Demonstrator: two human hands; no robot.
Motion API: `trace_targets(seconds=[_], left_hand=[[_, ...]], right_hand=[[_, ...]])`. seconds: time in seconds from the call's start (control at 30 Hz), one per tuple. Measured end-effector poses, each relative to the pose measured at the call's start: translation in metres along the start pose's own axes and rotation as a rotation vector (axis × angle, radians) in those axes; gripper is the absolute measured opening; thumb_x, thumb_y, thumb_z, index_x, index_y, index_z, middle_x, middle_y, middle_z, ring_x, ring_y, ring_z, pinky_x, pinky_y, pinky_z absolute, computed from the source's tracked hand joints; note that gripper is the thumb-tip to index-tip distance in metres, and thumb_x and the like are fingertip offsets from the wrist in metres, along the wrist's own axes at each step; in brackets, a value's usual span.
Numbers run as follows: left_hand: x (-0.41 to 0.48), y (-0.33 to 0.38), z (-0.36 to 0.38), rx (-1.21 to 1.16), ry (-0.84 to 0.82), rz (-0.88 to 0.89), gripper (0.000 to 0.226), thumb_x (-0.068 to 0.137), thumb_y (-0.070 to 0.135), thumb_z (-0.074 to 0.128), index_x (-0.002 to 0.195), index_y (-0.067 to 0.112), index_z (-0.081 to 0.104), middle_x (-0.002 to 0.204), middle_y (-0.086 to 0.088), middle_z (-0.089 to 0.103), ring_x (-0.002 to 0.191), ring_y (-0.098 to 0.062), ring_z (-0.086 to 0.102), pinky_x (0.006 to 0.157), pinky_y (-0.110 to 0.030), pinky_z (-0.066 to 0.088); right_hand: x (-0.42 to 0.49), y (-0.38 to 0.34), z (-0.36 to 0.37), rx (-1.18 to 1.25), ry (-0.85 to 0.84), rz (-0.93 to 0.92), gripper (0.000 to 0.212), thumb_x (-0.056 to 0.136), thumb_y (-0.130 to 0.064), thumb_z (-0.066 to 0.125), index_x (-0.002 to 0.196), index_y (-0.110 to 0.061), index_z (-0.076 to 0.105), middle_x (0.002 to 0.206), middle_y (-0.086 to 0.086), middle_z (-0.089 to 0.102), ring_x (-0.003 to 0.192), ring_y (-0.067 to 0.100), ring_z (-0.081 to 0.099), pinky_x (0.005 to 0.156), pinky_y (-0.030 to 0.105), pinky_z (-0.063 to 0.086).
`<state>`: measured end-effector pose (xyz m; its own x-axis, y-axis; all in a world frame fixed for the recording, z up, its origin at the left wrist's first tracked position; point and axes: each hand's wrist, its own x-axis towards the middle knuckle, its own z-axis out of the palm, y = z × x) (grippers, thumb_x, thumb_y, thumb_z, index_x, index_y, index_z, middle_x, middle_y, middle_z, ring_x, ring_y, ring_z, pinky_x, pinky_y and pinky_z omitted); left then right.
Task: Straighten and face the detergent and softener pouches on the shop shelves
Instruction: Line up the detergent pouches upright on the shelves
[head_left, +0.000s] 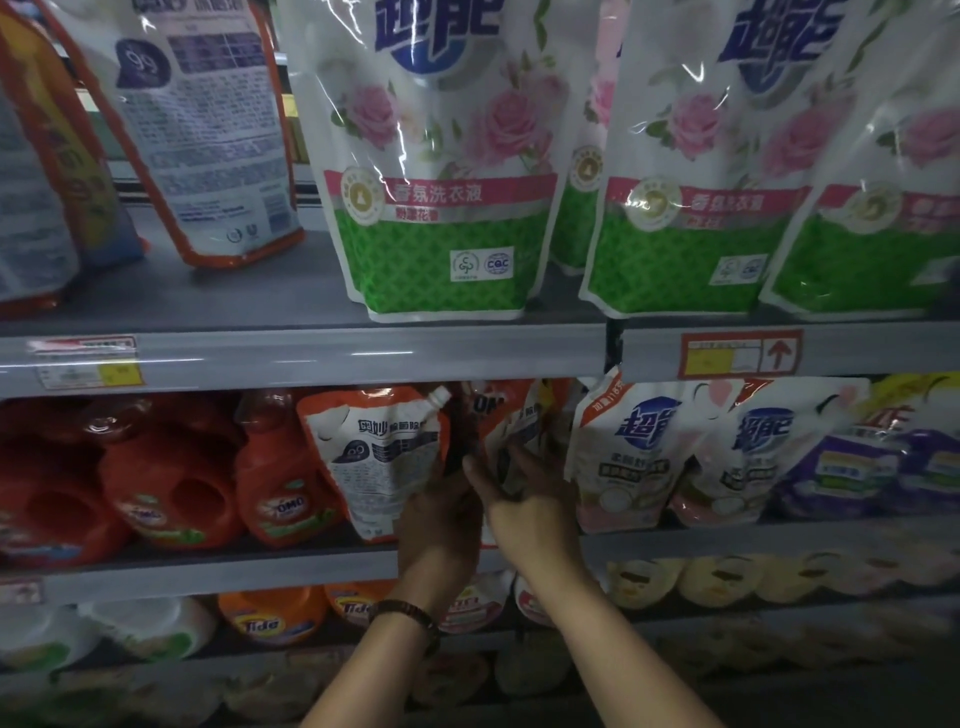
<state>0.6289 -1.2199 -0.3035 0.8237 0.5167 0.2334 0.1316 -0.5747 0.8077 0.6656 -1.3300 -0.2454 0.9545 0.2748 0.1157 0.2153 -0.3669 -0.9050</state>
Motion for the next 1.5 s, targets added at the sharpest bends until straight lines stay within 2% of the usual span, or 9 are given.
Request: trace_targets(seconds=[0.27,0.37,0.5,0.6,0.77,0.87,1.0,1.17,1.5], left_hand=[[-0.011,0.007,0.002,-0.092,0.029,0.157,0.027,0.099,0.021,0.055,0.111,0.03,0.077,0.097,0.004,0.081,0.086,-0.013,0.074,0.066,-0.043,0.059],[-0.015,0.008,0.002,-0.009,0.055,0.267,0.025,0.098,0.018,0.057,0.109,0.024,0.079,0.093,0.002,0.08,0.08,-0.015,0.074,0.061,-0.038,0.057],[-0.025,0.022,-0.004,-0.001,0.024,0.302,0.023,0.102,0.016,0.063,0.115,0.028,0.078,0.096,0.009,0.079,0.081,0.017,0.064,0.064,-0.004,0.043],[-0.031,0.029,-0.005,0.03,-0.014,0.263,0.019,0.103,0.015,0.068,0.107,0.027,0.082,0.092,0.009,0.079,0.077,0.027,0.055,0.068,0.003,0.038],[-0.038,0.043,-0.003,0.073,-0.051,0.222,0.038,0.102,0.024,0.068,0.137,0.039,0.07,0.111,0.014,0.079,0.101,0.002,0.069,0.075,-0.003,0.043],[-0.04,0.047,0.0,-0.052,-0.091,0.196,0.052,0.093,0.031,0.066,0.14,0.05,0.053,0.111,0.022,0.077,0.105,0.003,0.071,0.082,-0.018,0.057],[-0.036,0.04,-0.002,-0.062,-0.066,0.13,0.047,0.098,0.017,0.065,0.131,0.051,0.064,0.106,0.043,0.067,0.101,0.021,0.062,0.083,-0.005,0.047],[-0.018,0.024,0.002,-0.143,-0.045,-0.141,0.01,0.1,0.035,0.068,0.108,0.04,0.069,0.097,0.015,0.074,0.086,-0.001,0.071,0.071,-0.02,0.055],[0.021,0.009,-0.009,-0.386,-0.242,-0.249,0.026,0.114,0.034,0.047,0.119,0.022,0.069,0.103,-0.006,0.08,0.093,-0.033,0.078,0.08,-0.054,0.066]], right_hand=[[-0.001,0.001,-0.003,-0.074,0.095,-0.033,0.025,0.093,-0.048,0.077,0.082,-0.029,0.067,0.074,-0.021,0.063,0.073,-0.007,0.059,0.067,0.011,0.042],[-0.003,-0.002,-0.006,-0.054,0.111,-0.006,0.029,0.096,-0.049,0.074,0.097,-0.021,0.08,0.089,-0.013,0.076,0.082,0.0,0.065,0.078,0.024,0.054],[-0.009,-0.003,-0.009,-0.031,0.097,0.048,0.027,0.101,-0.043,0.069,0.108,-0.021,0.082,0.097,-0.006,0.079,0.091,0.009,0.07,0.08,0.028,0.057],[-0.009,-0.002,-0.013,-0.06,0.094,0.094,0.02,0.102,-0.029,0.067,0.111,-0.019,0.081,0.099,-0.001,0.08,0.095,0.016,0.073,0.08,0.031,0.059],[-0.008,0.005,-0.019,-0.109,0.093,0.1,0.019,0.099,-0.014,0.062,0.11,-0.015,0.078,0.1,0.001,0.079,0.097,0.02,0.074,0.084,0.04,0.063],[-0.004,0.005,-0.026,-0.141,0.122,0.045,0.022,0.108,-0.029,0.057,0.106,-0.019,0.076,0.096,-0.002,0.077,0.091,0.016,0.074,0.078,0.036,0.063],[0.001,0.008,-0.035,-0.168,0.089,0.003,0.019,0.108,-0.024,0.057,0.101,-0.019,0.074,0.093,-0.006,0.075,0.087,0.009,0.071,0.068,0.017,0.053],[0.006,0.01,-0.04,-0.249,0.078,-0.037,0.013,0.104,-0.014,0.063,0.101,-0.013,0.076,0.09,-0.005,0.073,0.08,0.007,0.065,0.062,0.006,0.044],[0.017,0.01,-0.068,-0.356,-0.018,-0.094,0.016,0.104,-0.016,0.063,0.108,-0.013,0.077,0.107,-0.001,0.079,0.1,0.016,0.074,0.066,-0.001,0.038]])
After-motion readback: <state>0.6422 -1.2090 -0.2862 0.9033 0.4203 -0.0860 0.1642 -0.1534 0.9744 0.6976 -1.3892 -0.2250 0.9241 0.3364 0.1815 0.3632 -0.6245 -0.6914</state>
